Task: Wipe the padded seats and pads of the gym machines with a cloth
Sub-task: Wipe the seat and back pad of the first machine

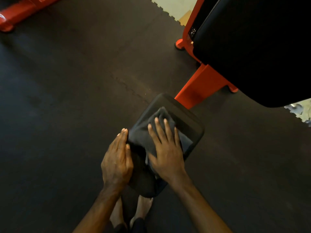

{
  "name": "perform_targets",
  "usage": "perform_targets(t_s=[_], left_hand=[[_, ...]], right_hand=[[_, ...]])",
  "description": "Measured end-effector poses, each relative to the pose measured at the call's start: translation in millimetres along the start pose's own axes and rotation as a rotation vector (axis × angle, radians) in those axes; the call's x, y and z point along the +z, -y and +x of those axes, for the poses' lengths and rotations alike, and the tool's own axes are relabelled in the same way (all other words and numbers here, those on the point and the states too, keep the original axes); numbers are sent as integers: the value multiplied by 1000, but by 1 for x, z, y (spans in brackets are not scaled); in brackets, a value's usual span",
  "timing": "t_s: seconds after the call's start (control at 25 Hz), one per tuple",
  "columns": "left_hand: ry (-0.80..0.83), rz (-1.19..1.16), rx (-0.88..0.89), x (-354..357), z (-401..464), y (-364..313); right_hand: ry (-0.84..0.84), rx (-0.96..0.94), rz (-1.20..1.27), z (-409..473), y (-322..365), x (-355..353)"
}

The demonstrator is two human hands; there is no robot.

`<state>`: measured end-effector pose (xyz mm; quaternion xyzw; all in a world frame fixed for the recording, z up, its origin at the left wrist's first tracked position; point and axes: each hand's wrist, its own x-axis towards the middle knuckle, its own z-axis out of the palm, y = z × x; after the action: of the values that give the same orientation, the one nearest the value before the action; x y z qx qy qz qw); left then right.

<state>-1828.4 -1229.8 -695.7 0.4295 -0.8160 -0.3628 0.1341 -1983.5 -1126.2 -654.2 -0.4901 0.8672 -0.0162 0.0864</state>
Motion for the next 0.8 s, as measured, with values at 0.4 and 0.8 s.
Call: perform_targets(t_s=[0.4,0.8], left_hand=[[-11,-12,1,-2,0,-1],[-7,-34,29,-4,1,-1]], right_hand=[[36,-6,64,-41,4,2],[-6,38,97,-81,-7,6]])
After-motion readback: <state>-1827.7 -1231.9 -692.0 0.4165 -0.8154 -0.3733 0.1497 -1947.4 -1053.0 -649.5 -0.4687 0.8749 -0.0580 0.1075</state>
